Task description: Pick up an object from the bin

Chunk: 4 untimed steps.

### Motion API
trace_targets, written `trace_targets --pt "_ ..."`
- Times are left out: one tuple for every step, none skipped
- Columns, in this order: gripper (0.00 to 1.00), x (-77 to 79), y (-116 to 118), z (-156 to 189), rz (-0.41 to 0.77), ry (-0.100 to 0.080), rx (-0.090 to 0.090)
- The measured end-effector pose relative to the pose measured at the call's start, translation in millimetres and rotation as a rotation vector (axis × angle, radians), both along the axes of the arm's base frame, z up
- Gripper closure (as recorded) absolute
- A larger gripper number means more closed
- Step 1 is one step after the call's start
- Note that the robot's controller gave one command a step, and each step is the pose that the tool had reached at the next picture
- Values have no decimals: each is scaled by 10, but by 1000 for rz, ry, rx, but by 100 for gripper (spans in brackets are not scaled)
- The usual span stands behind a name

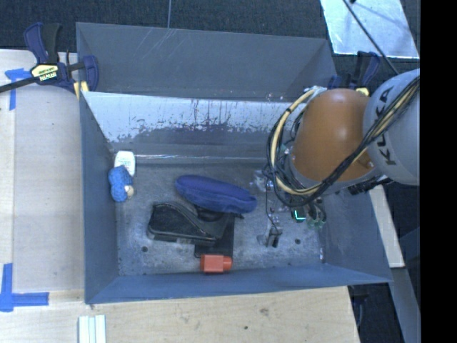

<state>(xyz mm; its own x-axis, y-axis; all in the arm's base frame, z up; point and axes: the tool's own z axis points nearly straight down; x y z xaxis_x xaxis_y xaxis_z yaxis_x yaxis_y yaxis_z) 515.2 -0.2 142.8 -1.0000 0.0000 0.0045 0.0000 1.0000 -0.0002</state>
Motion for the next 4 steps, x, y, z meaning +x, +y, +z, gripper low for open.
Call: trace_targets --pt "0 336 307 -716 167 -12 -1" --pt "0 770 418 -725 -51 -6 0" --pt "100 774 417 -718 -51 -8 0" --pt "100 819 397 1101 -15 -18 1"
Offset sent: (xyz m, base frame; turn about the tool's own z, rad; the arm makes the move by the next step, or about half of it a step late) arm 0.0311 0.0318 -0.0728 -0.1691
